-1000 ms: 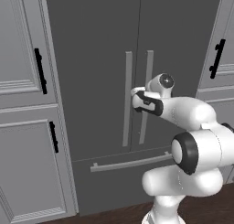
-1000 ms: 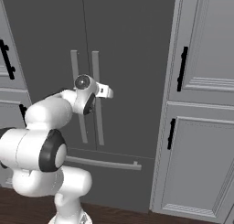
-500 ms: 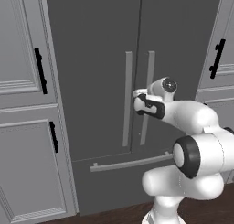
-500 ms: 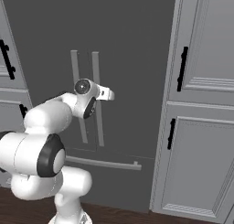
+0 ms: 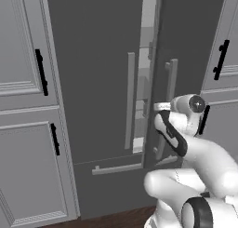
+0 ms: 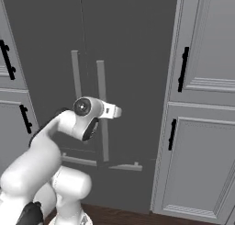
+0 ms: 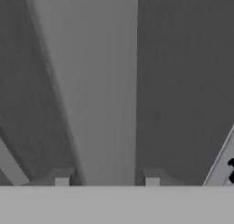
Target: Take the strawberry from the fridge and place it on top of the pancake, located on the dining counter.
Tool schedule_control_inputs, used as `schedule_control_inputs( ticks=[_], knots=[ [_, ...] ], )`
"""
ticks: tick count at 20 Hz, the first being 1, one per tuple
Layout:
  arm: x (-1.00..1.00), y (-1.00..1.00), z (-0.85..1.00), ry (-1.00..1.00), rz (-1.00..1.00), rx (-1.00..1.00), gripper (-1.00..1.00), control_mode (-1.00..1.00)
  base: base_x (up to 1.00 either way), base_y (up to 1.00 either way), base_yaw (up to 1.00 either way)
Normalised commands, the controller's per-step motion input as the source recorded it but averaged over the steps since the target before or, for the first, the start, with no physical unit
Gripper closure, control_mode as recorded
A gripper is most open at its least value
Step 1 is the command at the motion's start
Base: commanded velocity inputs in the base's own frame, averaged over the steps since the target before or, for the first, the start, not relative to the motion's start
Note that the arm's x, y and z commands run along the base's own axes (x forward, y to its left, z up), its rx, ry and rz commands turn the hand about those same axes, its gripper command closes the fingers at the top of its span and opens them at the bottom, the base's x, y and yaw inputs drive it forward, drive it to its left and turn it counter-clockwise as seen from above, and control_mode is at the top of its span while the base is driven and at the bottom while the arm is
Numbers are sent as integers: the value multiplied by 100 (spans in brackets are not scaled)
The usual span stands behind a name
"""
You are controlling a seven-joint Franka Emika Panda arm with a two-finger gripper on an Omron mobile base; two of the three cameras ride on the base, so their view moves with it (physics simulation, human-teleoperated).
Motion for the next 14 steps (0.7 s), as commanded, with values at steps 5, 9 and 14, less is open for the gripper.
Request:
schedule_control_inputs(
  ticks=[5, 9, 14],
  knots=[
    [-100, -27, 17, 0, -5, 0, -100, -100, 0, 0, 0],
    [-100, 25, 47, 0, -5, -12, -100, -100, 0, 0, 0],
    [-100, 83, 68, 3, -4, -33, -100, -100, 0, 0, 0]
  ],
)
